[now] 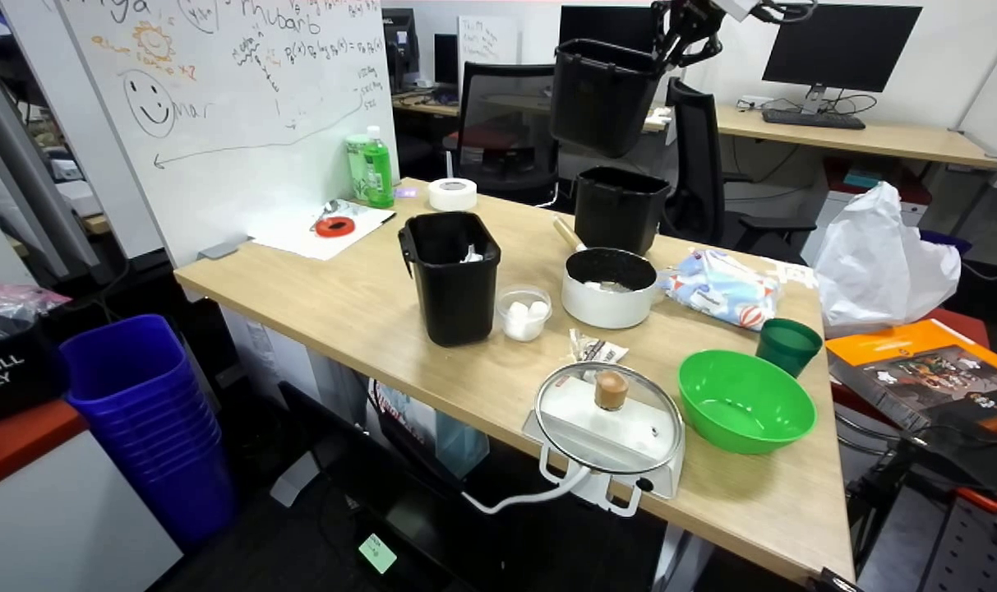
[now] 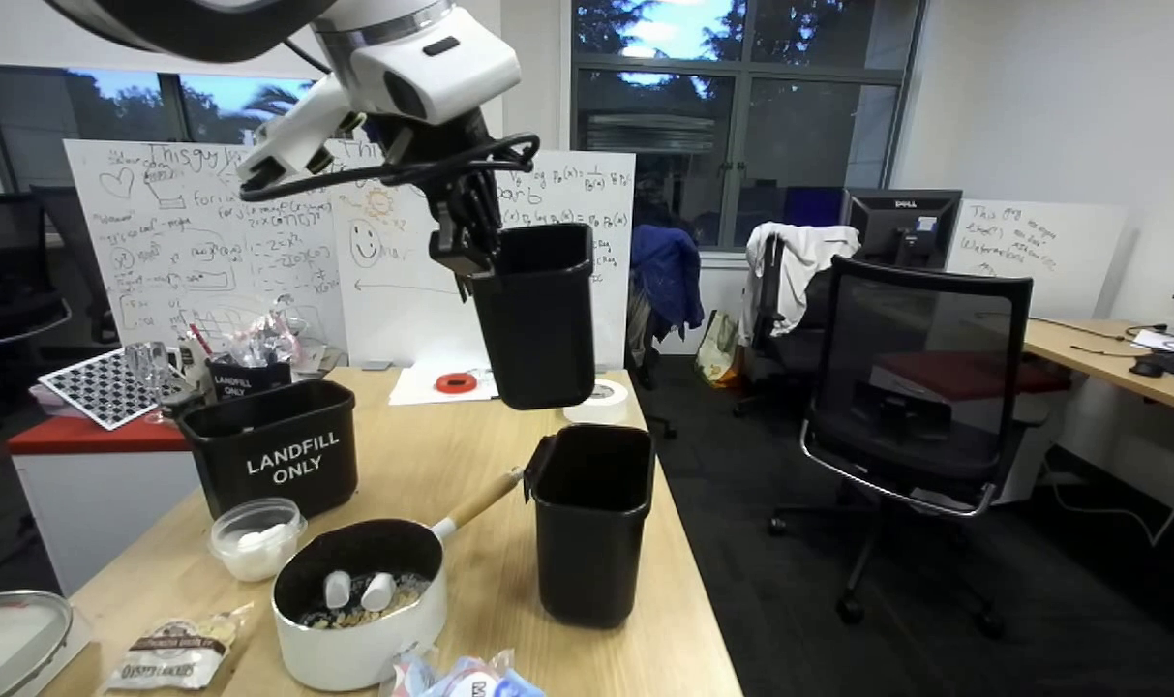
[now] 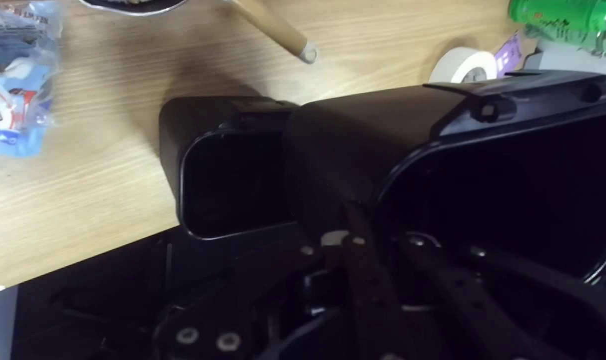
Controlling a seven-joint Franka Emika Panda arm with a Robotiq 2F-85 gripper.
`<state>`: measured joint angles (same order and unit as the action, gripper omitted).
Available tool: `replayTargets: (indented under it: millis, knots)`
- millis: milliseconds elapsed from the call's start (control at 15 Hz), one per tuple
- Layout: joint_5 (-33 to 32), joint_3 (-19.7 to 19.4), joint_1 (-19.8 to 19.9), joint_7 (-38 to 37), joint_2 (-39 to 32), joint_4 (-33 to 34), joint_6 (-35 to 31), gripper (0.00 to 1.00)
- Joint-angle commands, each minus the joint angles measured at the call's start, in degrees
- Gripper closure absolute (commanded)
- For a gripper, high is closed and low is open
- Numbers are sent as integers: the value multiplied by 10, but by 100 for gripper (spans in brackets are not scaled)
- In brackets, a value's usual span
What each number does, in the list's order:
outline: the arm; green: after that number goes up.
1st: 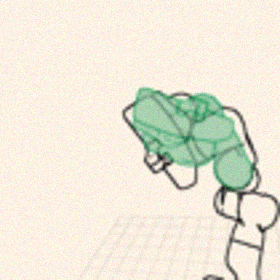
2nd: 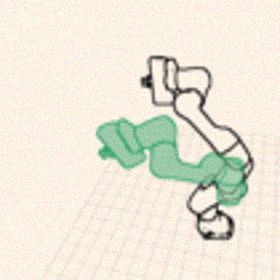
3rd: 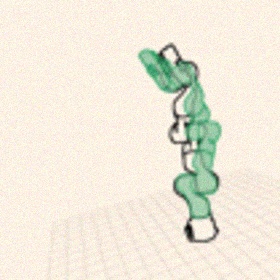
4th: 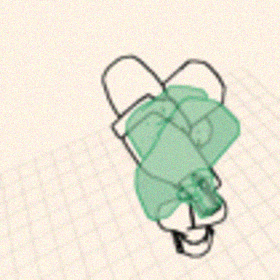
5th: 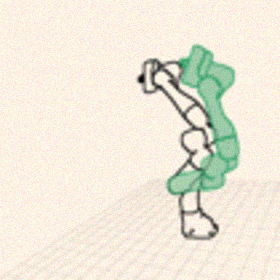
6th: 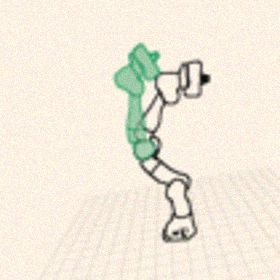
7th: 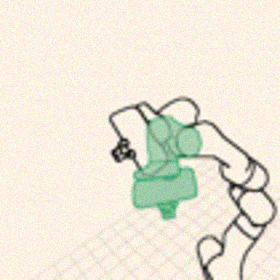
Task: Remove the black bin from the other black bin
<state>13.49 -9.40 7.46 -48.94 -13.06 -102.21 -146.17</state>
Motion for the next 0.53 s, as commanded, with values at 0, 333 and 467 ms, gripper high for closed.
replayTargets:
  millis: [0,333,467]
  knots:
    - [9,22,-16,52,22,-32,-38,98]
    - [8,48,-47,66,-1,-13,-29,98]
    - [3,55,-60,63,-11,-9,-25,98]
